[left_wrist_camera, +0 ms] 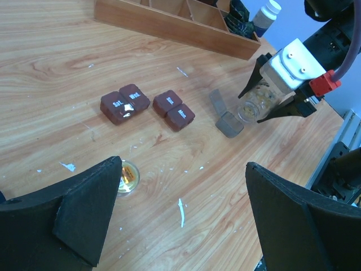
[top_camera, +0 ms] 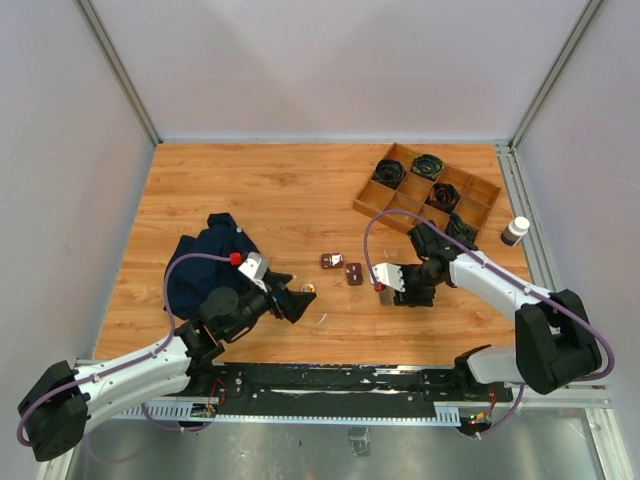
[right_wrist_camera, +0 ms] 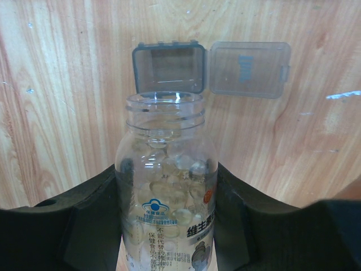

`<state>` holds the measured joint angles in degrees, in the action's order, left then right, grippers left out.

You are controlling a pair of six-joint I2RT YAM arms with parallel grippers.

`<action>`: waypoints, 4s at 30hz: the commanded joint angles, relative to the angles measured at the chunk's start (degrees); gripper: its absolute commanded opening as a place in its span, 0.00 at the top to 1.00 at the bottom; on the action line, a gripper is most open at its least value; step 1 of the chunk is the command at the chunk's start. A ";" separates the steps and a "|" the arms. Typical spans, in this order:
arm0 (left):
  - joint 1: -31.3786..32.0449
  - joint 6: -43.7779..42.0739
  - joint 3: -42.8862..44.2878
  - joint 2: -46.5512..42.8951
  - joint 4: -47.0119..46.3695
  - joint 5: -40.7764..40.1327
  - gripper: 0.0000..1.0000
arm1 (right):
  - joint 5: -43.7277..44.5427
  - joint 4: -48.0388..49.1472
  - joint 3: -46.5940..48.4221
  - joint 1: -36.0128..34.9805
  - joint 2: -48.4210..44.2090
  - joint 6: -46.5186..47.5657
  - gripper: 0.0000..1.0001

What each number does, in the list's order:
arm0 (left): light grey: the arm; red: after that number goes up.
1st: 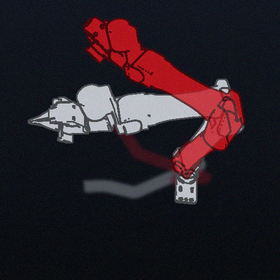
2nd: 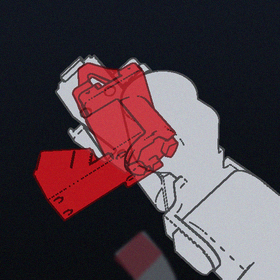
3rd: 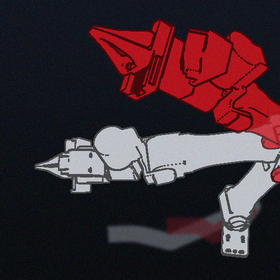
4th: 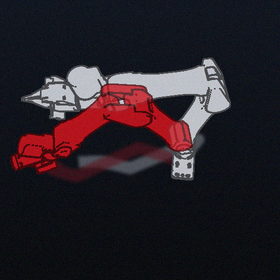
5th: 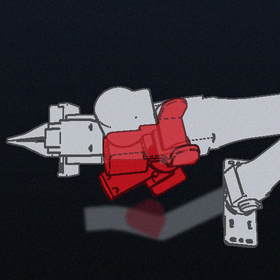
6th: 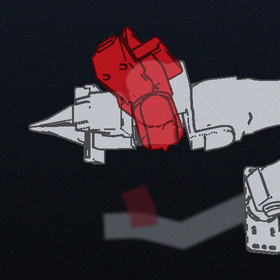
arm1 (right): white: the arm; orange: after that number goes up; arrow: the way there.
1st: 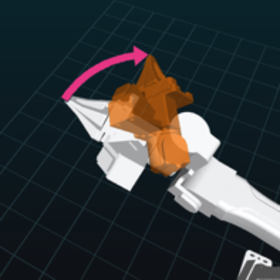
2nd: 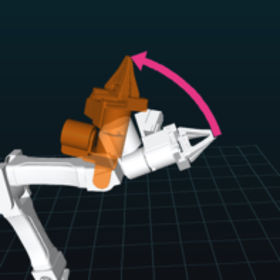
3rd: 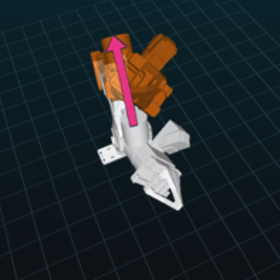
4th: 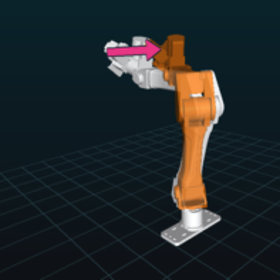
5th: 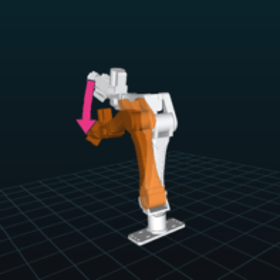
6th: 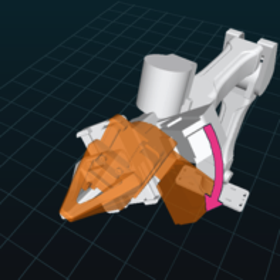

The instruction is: Sort the pills into containers

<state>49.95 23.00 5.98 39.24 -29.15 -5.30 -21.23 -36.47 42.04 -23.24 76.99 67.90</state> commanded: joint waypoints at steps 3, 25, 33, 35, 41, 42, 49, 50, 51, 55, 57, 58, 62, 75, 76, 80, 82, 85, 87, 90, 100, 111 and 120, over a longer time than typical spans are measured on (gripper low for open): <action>-0.21 -0.13 0.02 -0.57 0.12 -0.02 0.05 | 1.84 -1.05 2.26 -1.35 -1.94 -1.27 0.99; -0.21 0.33 -0.40 -2.51 1.14 0.00 0.05 | 5.87 -0.62 3.29 -2.81 -1.26 -3.82 0.99; -0.21 0.61 -0.57 -2.76 1.08 0.09 0.05 | 6.40 -0.39 2.88 -2.51 -0.91 -4.19 0.99; -0.23 0.41 -0.53 -2.73 1.06 0.02 0.05 | 4.16 -2.35 3.36 -2.68 -0.50 -3.09 0.99; -0.21 0.32 -0.49 -2.69 1.38 -0.13 0.06 | 5.47 -0.32 1.91 -2.76 -1.51 -3.46 0.99; -0.21 0.42 -0.45 -2.68 1.41 -0.22 0.05 | 8.38 1.59 1.27 -2.54 -1.65 -4.47 0.99; -0.21 0.66 -0.59 -2.72 1.07 0.16 0.05 | 5.01 -2.53 2.41 -2.64 -0.98 -3.01 0.99; -0.21 0.56 -0.55 -2.77 1.09 0.22 0.05 | 2.47 -3.96 2.37 -2.86 -1.31 -2.61 0.99; -0.21 0.44 -0.45 -2.77 1.36 0.02 0.05 | 4.98 -0.79 1.37 -3.08 -1.92 -3.42 0.99; -0.25 0.34 -0.32 -2.77 1.38 0.12 0.05 | 2.17 -4.64 2.57 -2.81 -1.11 -2.40 0.99; -0.21 0.25 -0.10 -2.84 1.94 -0.03 0.05 | 8.04 0.41 1.23 -2.71 -2.10 -4.59 0.99; -0.21 0.34 -0.13 -2.98 1.88 -0.05 0.05 | 7.37 -0.04 1.54 -2.07 -2.22 -4.72 0.99; -0.21 0.13 -0.02 -2.95 1.90 -0.05 0.05 | 8.63 1.01 1.00 -2.14 -1.56 -5.51 0.99; -0.21 0.18 0.00 -3.38 2.10 0.35 0.05 | 4.50 -2.99 2.39 -2.68 -1.30 -4.54 0.99; -0.27 0.11 -0.01 -3.45 2.31 0.27 0.06 | 6.90 -0.79 1.11 -3.13 -1.86 -4.74 0.99; -0.21 0.24 -0.26 -3.99 2.25 0.14 0.05 | 2.15 -4.50 2.05 -2.91 -2.12 -3.07 0.99; -0.21 0.22 -0.18 -4.00 2.49 0.03 0.05 | 9.07 1.52 0.48 -3.04 -2.52 -5.89 0.99; -0.21 0.41 -0.34 -3.96 2.03 0.29 0.05 | 3.07 -4.45 2.69 -2.62 -0.96 -4.31 0.99; -0.26 0.29 -0.20 -3.87 2.19 0.23 0.05 | 8.39 1.92 0.06 -3.15 -2.12 -6.32 0.99; -0.22 0.49 -0.50 -4.08 2.04 0.33 0.05 | 2.64 -4.87 2.98 -2.52 -1.19 -4.32 0.99; -0.21 0.56 -0.55 -4.00 1.86 0.47 0.05 | 3.06 -4.45 2.09 -3.46 -2.23 -4.59 0.99; -0.21 0.49 -0.64 -4.27 2.17 0.23 0.05 | 5.54 -2.00 0.60 -4.82 -3.38 -5.44 0.99; -0.21 0.53 -0.81 -4.62 2.24 0.07 0.05 | 2.99 -4.67 2.08 -4.51 -2.86 -5.34 0.99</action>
<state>49.95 23.46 5.85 35.29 -26.59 -5.26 -12.99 -36.07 42.22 -27.20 74.52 61.91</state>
